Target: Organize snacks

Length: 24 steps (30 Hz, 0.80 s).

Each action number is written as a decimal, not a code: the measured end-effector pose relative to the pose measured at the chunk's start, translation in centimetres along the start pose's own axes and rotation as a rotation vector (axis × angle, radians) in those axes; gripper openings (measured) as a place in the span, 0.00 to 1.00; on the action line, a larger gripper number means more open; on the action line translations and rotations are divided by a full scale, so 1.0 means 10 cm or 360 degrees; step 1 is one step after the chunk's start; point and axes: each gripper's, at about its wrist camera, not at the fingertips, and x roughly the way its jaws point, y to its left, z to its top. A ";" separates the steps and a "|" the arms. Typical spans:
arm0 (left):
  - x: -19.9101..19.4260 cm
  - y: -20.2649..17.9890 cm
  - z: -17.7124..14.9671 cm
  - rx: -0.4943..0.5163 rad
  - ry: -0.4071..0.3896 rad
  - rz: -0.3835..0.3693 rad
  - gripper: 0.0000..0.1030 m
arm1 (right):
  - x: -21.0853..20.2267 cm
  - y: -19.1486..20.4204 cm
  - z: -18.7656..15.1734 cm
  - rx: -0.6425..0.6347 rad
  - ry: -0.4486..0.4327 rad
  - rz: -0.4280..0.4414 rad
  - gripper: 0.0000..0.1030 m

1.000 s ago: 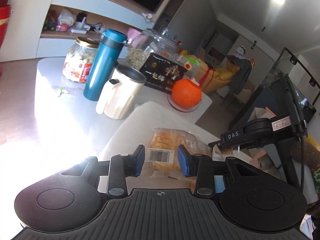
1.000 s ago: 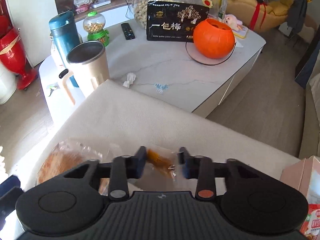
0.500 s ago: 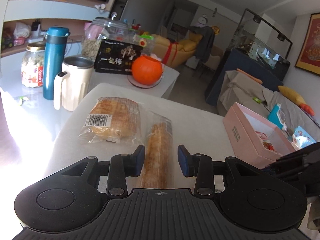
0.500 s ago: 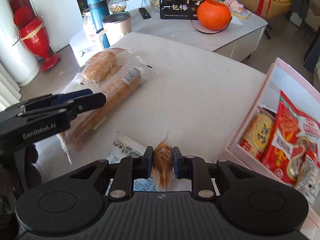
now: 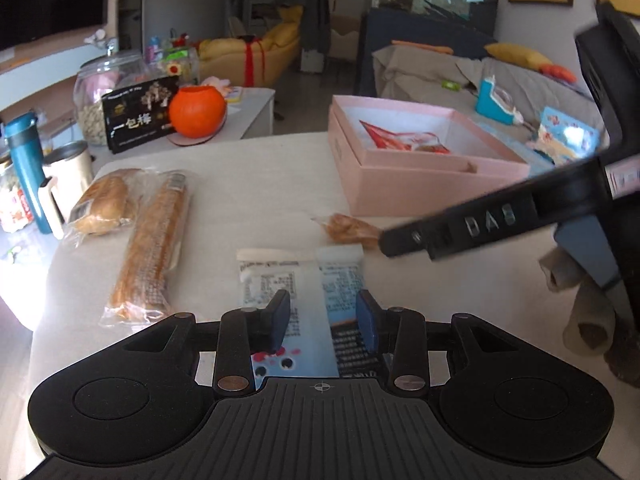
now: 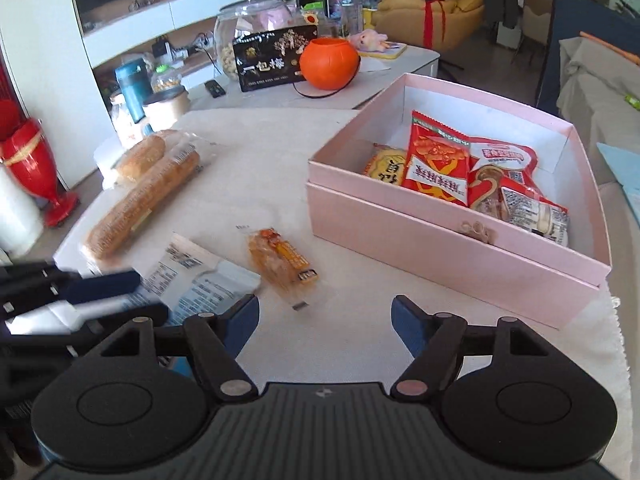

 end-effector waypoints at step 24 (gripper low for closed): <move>0.16 -0.21 0.09 0.0078 0.0050 0.0065 0.42 | -0.22 -0.65 -0.49 0.0297 -0.0106 -0.0186 0.34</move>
